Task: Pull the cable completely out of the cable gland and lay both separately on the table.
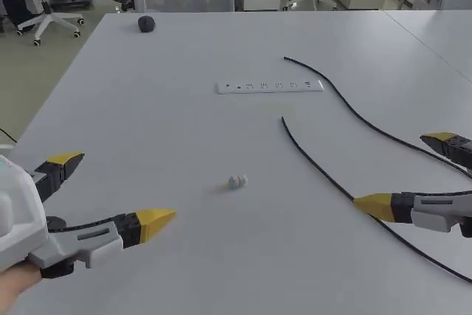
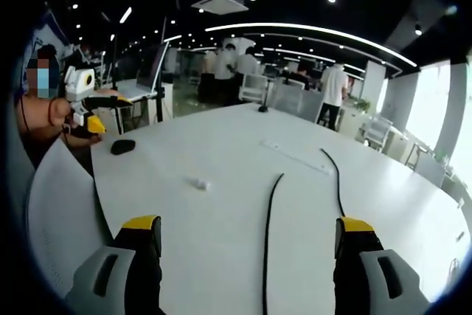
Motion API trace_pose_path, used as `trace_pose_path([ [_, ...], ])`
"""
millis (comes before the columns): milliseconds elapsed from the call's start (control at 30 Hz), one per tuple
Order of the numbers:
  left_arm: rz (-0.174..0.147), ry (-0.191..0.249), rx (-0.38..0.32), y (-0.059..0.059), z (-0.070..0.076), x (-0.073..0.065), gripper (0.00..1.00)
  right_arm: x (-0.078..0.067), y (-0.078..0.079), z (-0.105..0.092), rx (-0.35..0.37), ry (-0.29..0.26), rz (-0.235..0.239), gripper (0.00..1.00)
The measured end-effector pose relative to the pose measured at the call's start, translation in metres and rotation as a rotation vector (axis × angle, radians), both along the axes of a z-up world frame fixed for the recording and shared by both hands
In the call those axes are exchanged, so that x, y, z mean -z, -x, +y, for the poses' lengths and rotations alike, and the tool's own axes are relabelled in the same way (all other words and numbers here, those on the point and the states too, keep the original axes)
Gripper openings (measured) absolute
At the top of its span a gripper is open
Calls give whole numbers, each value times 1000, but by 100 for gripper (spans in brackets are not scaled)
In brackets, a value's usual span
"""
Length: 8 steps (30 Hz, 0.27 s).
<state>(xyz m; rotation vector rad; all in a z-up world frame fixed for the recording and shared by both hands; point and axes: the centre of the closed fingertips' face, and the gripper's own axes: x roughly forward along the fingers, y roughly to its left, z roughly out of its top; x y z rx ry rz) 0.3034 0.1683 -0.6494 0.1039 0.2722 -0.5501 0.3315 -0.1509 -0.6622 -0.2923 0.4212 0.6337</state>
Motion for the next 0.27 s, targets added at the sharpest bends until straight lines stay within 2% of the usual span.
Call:
trace_pose_path([
  [267,14,-1,7,6,-4,3,98,-3,3,2,-10,5,-9,99],
])
